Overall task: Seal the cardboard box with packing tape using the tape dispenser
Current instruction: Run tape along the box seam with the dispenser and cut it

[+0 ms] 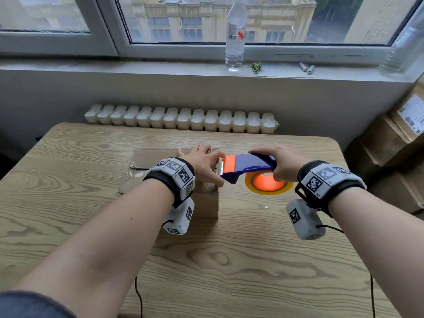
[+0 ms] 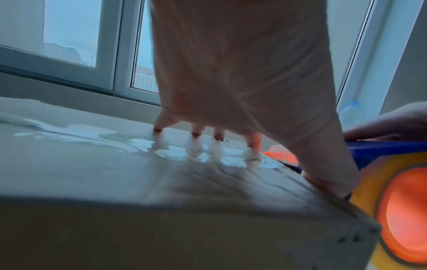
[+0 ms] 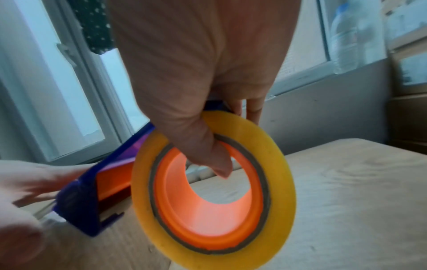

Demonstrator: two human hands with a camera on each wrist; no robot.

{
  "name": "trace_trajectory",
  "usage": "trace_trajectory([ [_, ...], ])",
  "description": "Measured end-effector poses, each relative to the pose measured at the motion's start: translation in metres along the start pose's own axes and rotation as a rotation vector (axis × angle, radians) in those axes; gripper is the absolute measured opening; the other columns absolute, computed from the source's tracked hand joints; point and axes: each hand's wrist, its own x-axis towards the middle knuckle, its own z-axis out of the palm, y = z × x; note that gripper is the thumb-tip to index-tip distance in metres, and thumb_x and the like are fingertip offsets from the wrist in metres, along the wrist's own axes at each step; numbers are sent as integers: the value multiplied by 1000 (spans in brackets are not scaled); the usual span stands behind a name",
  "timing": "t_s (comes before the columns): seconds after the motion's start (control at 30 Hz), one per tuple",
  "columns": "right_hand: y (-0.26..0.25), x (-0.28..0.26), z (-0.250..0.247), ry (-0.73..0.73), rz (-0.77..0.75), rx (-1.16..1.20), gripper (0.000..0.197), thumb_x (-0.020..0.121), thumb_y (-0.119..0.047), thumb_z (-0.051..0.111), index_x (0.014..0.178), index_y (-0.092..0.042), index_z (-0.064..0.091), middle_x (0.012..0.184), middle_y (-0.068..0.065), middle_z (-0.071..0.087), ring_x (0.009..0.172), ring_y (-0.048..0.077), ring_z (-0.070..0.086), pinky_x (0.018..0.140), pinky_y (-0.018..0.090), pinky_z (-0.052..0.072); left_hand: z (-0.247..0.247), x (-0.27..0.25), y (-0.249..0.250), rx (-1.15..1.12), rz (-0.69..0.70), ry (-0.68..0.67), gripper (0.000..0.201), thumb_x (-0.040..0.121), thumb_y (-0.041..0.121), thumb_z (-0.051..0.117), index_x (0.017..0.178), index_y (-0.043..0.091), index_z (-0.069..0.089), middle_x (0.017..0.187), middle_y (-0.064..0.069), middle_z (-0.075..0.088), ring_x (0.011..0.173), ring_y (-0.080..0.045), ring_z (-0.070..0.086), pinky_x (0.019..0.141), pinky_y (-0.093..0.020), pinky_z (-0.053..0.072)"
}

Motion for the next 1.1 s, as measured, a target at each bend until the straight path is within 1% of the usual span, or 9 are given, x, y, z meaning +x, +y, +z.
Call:
trace_trajectory([
  [0.13,22,-5,11,-9,69,121,91,68,13,52,138,-44,42,123,-6,57,99,18,53,69,23,42,0,1,2,14,-22,4,87,69,55,66,144,44,23,160,1,9,149,-27,1,107,-74,6],
  [0.23,33,-7,15,22,57,149,92,66,14,52,137,-44,43,129,-5,57,107,19,54,79,27,44,2,-1,2,13,-21,14,86,70,54,66,144,43,23,159,2,8,149,-26,0,108,-73,5],
  [0.33,44,-12,16,18,90,100,93,65,11,54,137,-47,41,128,-4,57,109,22,54,80,30,46,2,-4,1,8,-16,25,86,71,54,65,144,43,22,159,2,9,148,-24,0,107,-72,3],
  [0.43,53,-20,18,6,142,67,97,63,9,56,135,-54,38,127,-3,57,108,24,55,86,38,51,1,-6,1,5,-8,25,86,70,54,65,144,42,22,158,1,10,148,-24,1,107,-73,3],
  [0.6,34,-13,29,0,98,-81,84,75,-1,50,140,-51,33,121,5,55,111,29,51,93,43,46,0,-4,0,9,-1,0,96,68,62,68,147,43,17,159,0,8,148,-25,0,109,-73,6],
  [0.73,14,-1,35,-13,76,-164,74,82,-6,47,139,-51,33,102,1,49,104,27,52,83,37,45,-5,-2,-2,-20,-17,-15,101,73,72,55,152,39,1,160,-2,9,149,-25,3,112,-68,8],
  [0.83,5,5,33,-16,57,-187,70,84,-8,46,139,-50,34,97,0,44,106,28,52,82,37,44,-1,-1,5,-19,-68,0,91,82,66,47,151,39,-5,161,-2,7,149,-27,1,112,-69,3],
  [0.93,-4,11,31,-9,36,-205,67,87,-10,47,139,-49,35,96,-1,43,108,28,53,84,37,44,6,-1,12,10,-108,3,84,85,54,46,149,46,-8,162,-3,-3,149,-32,-8,110,-71,-2],
  [1.1,-20,21,29,9,22,-273,62,90,-12,51,139,-48,36,113,3,52,113,25,49,87,38,44,9,2,20,-11,-138,-8,75,88,37,45,149,46,4,162,-6,-9,146,-38,-16,108,-72,-7],
])
